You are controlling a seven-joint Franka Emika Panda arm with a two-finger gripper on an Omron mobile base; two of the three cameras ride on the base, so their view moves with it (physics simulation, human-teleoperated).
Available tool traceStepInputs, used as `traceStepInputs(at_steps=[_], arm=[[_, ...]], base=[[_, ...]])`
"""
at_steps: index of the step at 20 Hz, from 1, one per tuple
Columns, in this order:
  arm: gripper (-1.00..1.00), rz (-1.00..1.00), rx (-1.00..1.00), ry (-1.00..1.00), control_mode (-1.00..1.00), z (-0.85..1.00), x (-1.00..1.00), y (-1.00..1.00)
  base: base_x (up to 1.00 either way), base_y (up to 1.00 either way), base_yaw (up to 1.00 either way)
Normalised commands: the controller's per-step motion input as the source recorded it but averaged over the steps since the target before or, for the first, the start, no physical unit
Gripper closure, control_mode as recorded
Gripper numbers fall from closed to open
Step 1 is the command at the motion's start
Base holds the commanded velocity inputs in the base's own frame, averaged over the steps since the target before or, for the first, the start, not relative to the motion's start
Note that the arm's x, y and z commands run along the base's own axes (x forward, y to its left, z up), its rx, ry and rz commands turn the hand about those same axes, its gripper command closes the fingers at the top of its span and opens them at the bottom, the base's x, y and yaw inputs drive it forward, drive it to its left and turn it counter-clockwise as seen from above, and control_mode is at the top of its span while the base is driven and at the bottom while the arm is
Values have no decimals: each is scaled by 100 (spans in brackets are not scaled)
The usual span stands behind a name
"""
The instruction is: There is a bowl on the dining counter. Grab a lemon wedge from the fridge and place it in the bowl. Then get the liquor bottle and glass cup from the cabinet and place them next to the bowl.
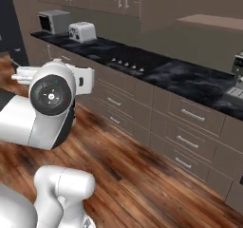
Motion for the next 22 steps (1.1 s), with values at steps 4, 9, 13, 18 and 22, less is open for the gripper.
traceStepInputs(at_steps=[4,9,13,18,22], arm=[[100,0,0,0,100,0,0,0],[100,0,0,0,100,0,0,0],[100,0,0,0,100,0,0,0],[100,0,0,0,100,0,0,0],[100,0,0,0,100,0,0,0]], base=[[-100,0,35],[-100,0,33],[-100,0,33],[-100,20,30],[-98,82,25]])
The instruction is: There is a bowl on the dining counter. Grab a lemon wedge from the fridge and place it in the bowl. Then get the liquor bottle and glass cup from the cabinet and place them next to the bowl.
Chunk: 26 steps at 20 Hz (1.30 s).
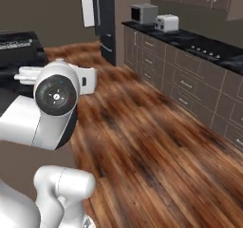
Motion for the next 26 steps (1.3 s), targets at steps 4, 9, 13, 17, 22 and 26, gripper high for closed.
traceStepInputs(at_steps=[4,9,13,17,22,26], arm=[[100,0,0,0,100,0,0,0],[100,0,0,0,100,0,0,0],[100,0,0,0,100,0,0,0],[100,0,0,0,100,0,0,0],[100,0,0,0,100,0,0,0],[100,0,0,0,100,0,0,0]], base=[[-91,100,23],[-87,100,22],[-82,100,20],[-68,100,15],[-26,100,6],[1,100,-1]])
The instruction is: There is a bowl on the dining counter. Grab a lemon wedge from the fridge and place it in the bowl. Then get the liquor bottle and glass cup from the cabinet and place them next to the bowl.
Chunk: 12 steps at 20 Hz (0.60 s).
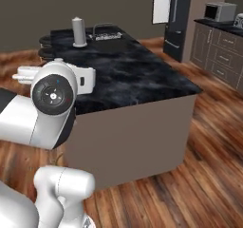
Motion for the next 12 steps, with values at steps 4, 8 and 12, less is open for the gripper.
traceStepInputs(at_steps=[4,8,12], arm=[[100,0,0,0,100,0,0,0],[100,0,0,0,100,0,0,0],[100,0,0,0,100,0,0,0]], base=[[14,100,-7],[26,100,-14],[33,100,-20]])
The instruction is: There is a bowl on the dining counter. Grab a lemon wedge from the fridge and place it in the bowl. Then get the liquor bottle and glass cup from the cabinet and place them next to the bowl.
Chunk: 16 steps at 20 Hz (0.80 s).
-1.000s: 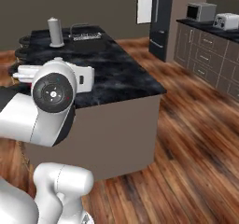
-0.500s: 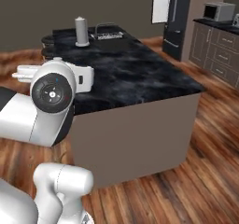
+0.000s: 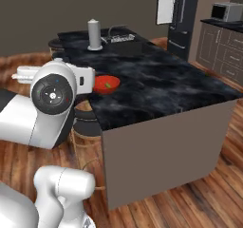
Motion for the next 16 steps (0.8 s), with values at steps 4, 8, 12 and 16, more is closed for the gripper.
traceStepInputs(at_steps=[4,8,12,16], arm=[[100,0,0,0,100,0,0,0],[100,0,0,0,100,0,0,0],[100,0,0,0,100,0,0,0],[100,0,0,0,100,0,0,0]], base=[[42,100,-26],[49,100,-31],[52,98,-37],[45,86,-43]])
